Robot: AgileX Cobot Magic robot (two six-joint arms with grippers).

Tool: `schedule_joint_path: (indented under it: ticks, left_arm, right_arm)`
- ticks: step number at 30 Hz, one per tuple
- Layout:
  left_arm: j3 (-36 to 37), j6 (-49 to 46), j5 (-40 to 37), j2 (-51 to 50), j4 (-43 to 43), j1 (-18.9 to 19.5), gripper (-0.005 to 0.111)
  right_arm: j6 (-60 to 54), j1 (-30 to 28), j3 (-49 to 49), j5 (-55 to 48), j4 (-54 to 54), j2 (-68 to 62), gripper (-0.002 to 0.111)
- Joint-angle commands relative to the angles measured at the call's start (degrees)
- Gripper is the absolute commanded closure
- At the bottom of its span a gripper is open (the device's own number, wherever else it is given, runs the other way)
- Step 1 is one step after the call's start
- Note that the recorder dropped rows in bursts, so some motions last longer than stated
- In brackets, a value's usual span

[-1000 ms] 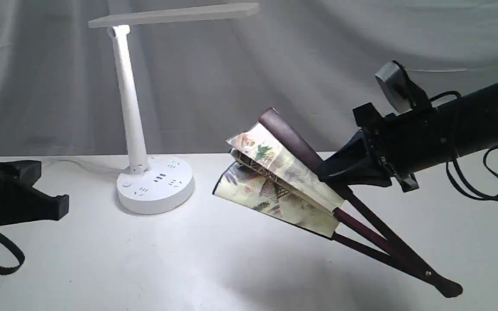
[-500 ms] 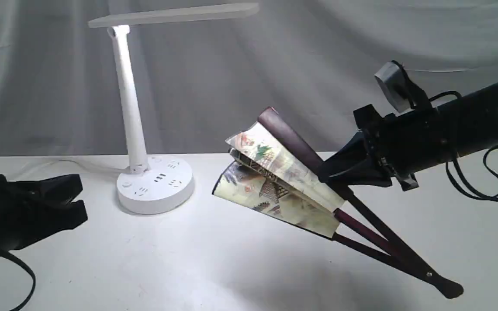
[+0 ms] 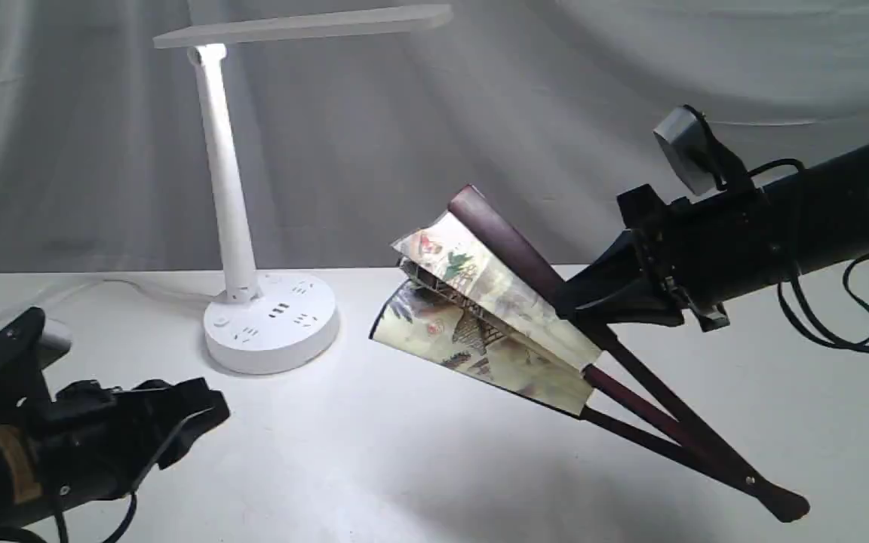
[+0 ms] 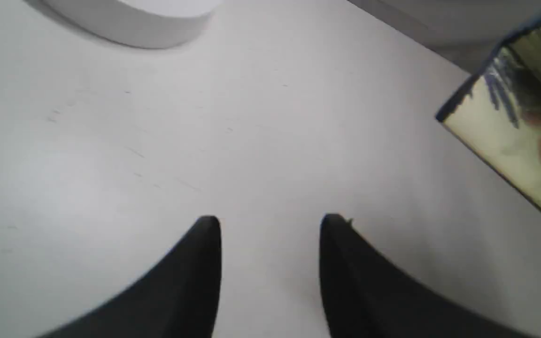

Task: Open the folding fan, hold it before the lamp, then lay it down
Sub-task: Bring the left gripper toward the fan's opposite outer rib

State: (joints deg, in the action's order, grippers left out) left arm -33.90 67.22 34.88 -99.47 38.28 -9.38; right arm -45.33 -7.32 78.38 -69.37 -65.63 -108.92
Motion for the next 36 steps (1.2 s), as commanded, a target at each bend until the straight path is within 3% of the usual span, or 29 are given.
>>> schedule_joint_path:
  ticks: [1,5,13,28,36]
  left_arm:
    - [-3.68,11.58,8.17,-3.99,9.81,-0.22,0.071]
    - [-5.87,15.79,19.91,-8.77,10.54,-0.22,0.071]
    - [-9.14,21.62,35.08,-17.68,8.49,-0.22,0.071]
    - [-15.12,25.97,35.08,-23.74,5.77,-0.35,0.071]
    - [-17.9,27.2,35.08,-23.74,5.37,-4.18,0.071]
  right_arm:
    - [-1.11,-0.18,-0.3,-0.6,-1.6,0.5,0.108]
    - [-1.66,-0.18,-0.3,-0.6,-1.83,0.5,0.108]
    - [-2.6,-0.08,-0.3,0.37,-4.59,0.5,0.108]
    - [-9.86,0.07,-6.25,4.66,-17.14,0.5,0.108]
    - [-15.55,1.08,-11.85,8.71,-24.69,0.5,0.108]
